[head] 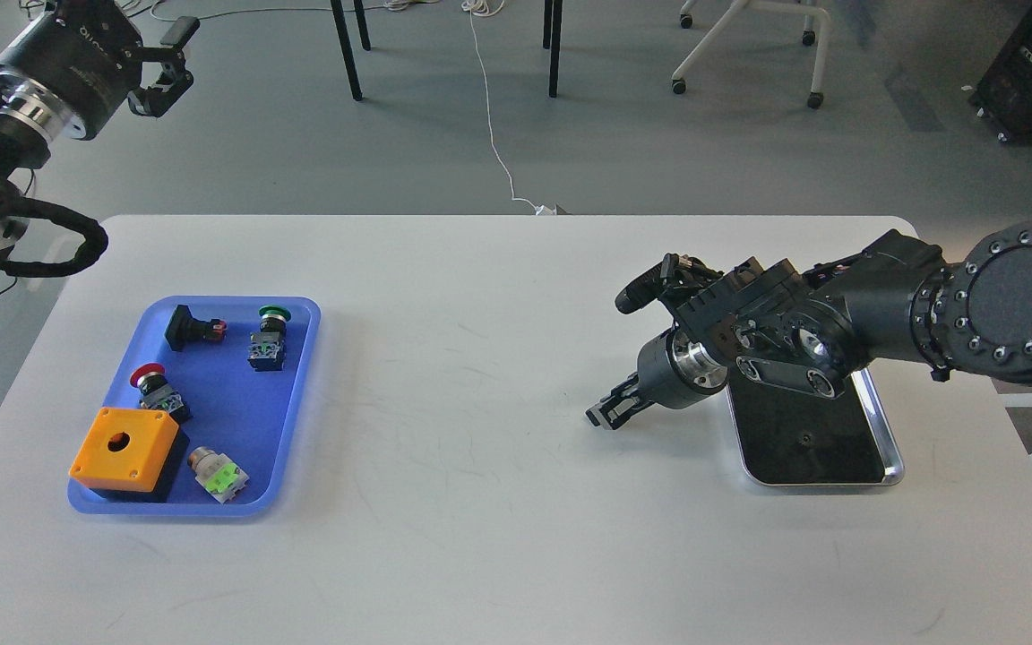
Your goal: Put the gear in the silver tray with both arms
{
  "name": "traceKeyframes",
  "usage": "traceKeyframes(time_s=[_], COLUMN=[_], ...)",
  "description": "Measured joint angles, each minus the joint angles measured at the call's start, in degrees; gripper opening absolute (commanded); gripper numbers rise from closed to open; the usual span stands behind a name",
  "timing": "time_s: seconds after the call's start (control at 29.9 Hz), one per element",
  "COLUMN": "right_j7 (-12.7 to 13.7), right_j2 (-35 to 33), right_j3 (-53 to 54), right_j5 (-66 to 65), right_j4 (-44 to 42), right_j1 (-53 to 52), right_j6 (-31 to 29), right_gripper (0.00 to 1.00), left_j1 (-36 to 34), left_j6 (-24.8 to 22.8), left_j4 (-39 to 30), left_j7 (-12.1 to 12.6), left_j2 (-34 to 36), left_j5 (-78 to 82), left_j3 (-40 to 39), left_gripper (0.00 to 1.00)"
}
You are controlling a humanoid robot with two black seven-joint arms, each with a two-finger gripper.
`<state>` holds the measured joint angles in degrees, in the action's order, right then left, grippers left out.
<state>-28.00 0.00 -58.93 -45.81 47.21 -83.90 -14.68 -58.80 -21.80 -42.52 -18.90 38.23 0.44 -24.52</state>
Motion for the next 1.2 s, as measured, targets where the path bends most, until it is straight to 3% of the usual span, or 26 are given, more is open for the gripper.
traceKeyframes(time_s=[0.33,0.6,0.87,1.2], right_j7=[0.0,0.0,0.0,0.0], right_j2=[-0.5,-15.9,-30.7,-31.2], right_j3=[0.5,0.1,0.4,4.6], right_j5=[0.1,-9.1,-16.9,-17.5], right_j4=[2.4,10.8,10.5,1.6], right_j1=[-8.3,-13.3,-6.9,3.5], right_j6=[0.0,0.0,1.1,6.1], right_gripper=[0.21,0.21,0.21,0.24], left_j1=[0.0,0.0,0.0,0.0], left_j6=[0.0,0.0,0.0,0.1], left_j4=[0.0,-0.2,-0.4,-0.5], left_j7=[0.0,0.0,0.0,0.2], left_j2=[0.9,0.9,0.8,-0.1], left_j5=[0.0,0.0,0.0,0.1], left_j3=[0.0,-0.2,-0.2,-0.1], left_gripper=[0.98,0.98,0.98,0.98])
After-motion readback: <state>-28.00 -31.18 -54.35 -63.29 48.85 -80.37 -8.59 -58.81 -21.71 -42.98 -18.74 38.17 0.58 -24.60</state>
